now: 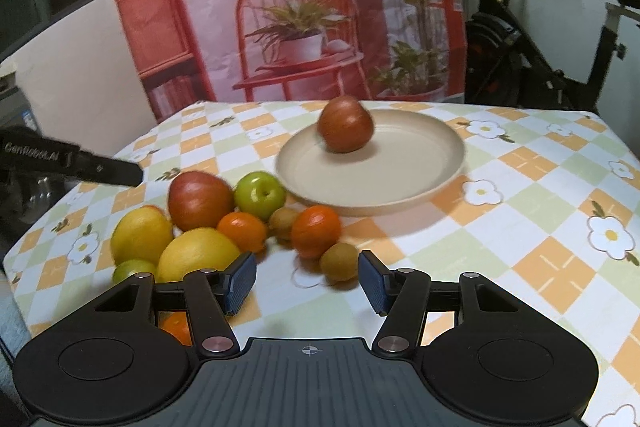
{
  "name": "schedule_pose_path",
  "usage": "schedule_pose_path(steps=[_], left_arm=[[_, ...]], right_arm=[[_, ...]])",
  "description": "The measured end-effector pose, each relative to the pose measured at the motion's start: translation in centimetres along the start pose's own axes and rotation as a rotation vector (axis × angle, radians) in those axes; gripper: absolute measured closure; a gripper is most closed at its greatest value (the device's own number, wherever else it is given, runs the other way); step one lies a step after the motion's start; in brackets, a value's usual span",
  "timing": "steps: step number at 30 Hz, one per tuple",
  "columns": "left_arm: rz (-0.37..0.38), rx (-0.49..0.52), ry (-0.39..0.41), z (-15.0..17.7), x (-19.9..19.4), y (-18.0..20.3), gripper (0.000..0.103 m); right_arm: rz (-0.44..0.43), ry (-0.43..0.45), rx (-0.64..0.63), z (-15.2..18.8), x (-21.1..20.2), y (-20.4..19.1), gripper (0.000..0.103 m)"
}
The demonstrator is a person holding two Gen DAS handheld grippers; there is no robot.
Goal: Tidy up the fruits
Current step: 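Move the left tool back to the yellow lemon beside the fruit pile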
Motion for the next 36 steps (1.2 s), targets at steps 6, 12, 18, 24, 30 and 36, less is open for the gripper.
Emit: schedule_pose_path(steps=[6, 12, 18, 24, 30, 36], left_arm=[[-0.005, -0.005, -0.01, 0.3, -0.1, -0.2, 0.069], [-0.005, -0.007, -0.019, 0.5, 0.0, -0.1, 0.069], [-0.015, -0.023, -0.019, 0.4, 0.1, -0.6, 0.069], [-0.019, -0.033, -0.021, 0.5, 0.1, -0.8, 0.069], [-0.025, -0.042, -0.022, 0.6, 0.1, -1.0, 0.069], [-0.024, -0.038, -0.024, 0.6, 0.2, -0.9, 0.069]], right_arm=[[-0.019, -0.009, -0.02, 0.2, 0.0, -0.9, 0.049], [-0.023, -0.01, -0.021, 0.2, -0.1, -0.8, 0.049], [-0.047, -0.012, -0.043, 0.1, -0.2, -1.6, 0.049], [-0.091, -0.018, -0.083, -0.1, -0.2, -3.2, 0.049], [-0.131, -0.03, -0.138, -0.5, 0.2, -4.8, 0.046], [-0.168, -0.072, -0.184, -0.4, 1.4, -6.4, 0.044]])
Point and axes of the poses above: each gripper's, at about its wrist camera, not at the fingertips, and x roughly the way its jaws point, y to its right, z to its underside, the point moved 8 cm from there along x, roughly the way its jaws point, and after that the axes turned 1 degree about x, right-handed, at the moved point
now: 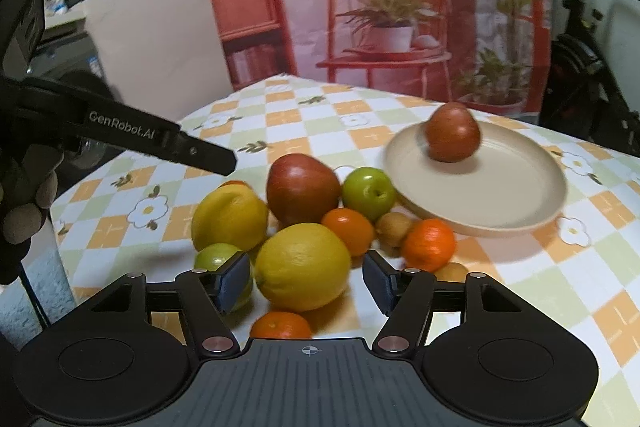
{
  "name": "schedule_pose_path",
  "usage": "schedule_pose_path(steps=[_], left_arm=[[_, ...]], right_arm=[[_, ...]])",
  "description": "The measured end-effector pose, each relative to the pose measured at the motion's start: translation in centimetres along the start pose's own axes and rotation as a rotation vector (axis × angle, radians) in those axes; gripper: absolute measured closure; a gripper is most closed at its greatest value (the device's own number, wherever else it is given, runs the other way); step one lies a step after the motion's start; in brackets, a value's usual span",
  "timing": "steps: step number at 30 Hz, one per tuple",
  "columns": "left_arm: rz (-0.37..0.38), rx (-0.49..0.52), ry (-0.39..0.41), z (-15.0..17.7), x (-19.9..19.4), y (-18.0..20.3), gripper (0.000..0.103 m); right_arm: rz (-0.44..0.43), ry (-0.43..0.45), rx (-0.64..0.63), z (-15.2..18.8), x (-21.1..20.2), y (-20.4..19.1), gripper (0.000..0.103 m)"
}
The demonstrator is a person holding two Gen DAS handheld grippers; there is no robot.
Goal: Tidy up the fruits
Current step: 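Move the left tool back to the yellow lemon beside the fruit pile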
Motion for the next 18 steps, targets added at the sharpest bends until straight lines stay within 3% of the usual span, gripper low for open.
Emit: schedule_pose_path(steps=[11, 18], left_arm=[[0.033, 0.008, -0.017, 0.1, 0.3, 0.5, 0.069], [0.117, 0.021, -0.054, -0.2, 1.1, 2.3, 0.069]], right_arm=[[0.028, 0.008, 0.044, 0.4, -0.6, 1.7, 0.045], [0.079, 0.033, 0.119, 1.2, -2.4, 4.4, 0.045]])
Point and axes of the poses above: each gripper's, at about its wrist camera, not at the fingertips, and x roughly the way its jaws point, y to its right, z to its underside, the point moved 8 cm from there along x, roughly the way its jaws point, and after that the axes turned 1 degree about x, right-handed, at the moved point
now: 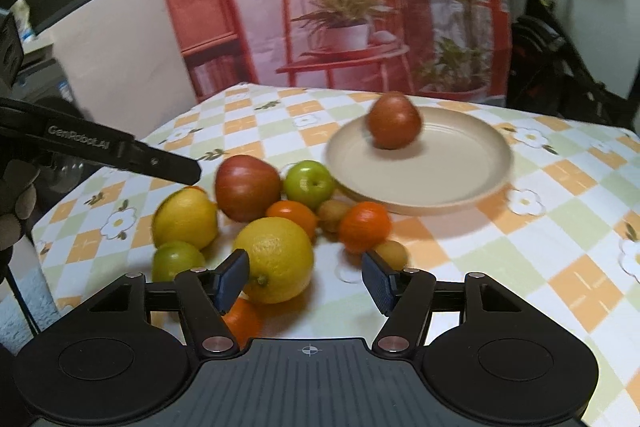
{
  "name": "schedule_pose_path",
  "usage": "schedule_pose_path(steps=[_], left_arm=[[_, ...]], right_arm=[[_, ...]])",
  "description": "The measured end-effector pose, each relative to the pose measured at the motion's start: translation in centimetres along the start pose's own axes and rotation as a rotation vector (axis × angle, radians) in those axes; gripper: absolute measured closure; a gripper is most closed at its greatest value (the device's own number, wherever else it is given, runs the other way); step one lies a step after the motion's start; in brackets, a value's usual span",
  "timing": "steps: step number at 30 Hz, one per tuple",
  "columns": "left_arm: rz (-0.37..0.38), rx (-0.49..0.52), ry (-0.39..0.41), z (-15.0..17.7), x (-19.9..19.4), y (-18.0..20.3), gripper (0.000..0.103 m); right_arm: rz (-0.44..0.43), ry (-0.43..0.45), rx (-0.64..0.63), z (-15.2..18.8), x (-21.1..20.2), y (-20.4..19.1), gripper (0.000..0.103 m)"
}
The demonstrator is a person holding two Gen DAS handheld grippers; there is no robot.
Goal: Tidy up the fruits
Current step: 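Move the left tool back to the yellow lemon beside the fruit pile, then close the left gripper around the yellow lemon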
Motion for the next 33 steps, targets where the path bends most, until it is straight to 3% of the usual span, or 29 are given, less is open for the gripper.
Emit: schedule_pose_path(steps=[8, 20, 33], left_arm=[[0.089, 0.014, -0.077, 0.5, 2.3, 2.2, 0.07], [0.22, -0.07, -0.17, 0.8, 5.2, 3.4, 0.07], [0.287, -0.03, -0.204, 0.6, 6.4, 6.2, 0.07]], right_arm=[[0.055, 0.01, 0.07, 0.1, -0.3, 2.4, 0.047], [0.069, 0.007, 0.066, 0.2, -0.3, 2.6, 0.047], [0.003, -0.046, 0.001, 1.3, 0.5, 0.4, 0.05]])
Point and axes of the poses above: each gripper's, at about its wrist camera, not at the fingertips, and x roughly the way its jaws point, y to its right, z to its underside, the point moved 8 cm from there along x, roughly the way its jaws point, and after that the axes turned 1 degree about x, right-handed, at the moved point
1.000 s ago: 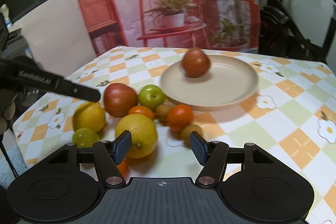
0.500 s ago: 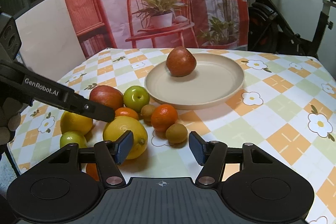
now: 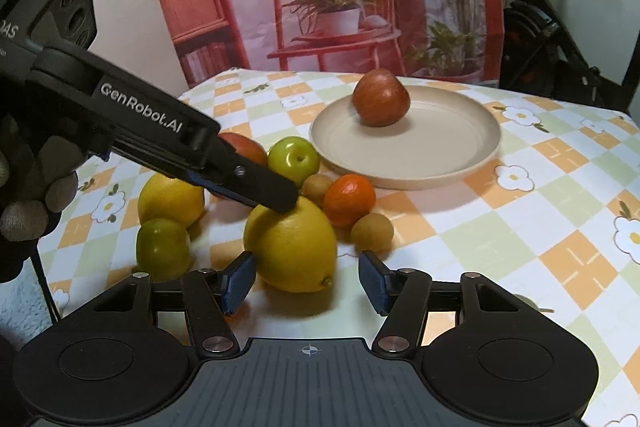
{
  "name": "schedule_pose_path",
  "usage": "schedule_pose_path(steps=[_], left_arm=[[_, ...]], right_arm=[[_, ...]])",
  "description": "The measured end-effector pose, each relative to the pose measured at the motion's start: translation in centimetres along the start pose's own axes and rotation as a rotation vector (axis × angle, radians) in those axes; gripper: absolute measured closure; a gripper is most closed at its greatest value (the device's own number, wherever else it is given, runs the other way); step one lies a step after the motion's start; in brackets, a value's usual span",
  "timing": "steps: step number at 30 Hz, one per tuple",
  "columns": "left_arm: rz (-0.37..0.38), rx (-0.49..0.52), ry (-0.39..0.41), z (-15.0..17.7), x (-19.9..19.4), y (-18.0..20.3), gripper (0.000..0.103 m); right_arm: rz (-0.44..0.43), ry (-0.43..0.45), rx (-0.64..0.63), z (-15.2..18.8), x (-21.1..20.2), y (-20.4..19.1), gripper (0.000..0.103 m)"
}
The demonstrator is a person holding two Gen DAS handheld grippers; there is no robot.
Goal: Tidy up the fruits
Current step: 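Close the left gripper around the yellow lemon, then lift the lemon with the left gripper and carry it beside the apple on the plate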
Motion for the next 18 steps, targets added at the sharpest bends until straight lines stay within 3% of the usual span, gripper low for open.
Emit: schedule_pose_path(steps=[6, 18], left_arm=[[0.013, -0.014, -0.016, 0.0, 0.1, -0.2, 0.068], [0.031, -0.033, -0.046, -0.3, 0.1, -0.8, 0.067]], right_arm=[[-0.045, 0.0, 0.024, 0.2, 0.0, -0.1, 0.06], [-0.05, -0.003, 0.016, 0.2, -0.1, -0.1, 0.061]])
Point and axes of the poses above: each gripper's, at about its wrist camera, not at the fingertips, and x roughly the way its jaws point, y to its right, z to its underside, the point moved 8 cm from there along x, roughly the way its jaws point, and after that the axes turned 1 degree about x, right-handed, at the moved point
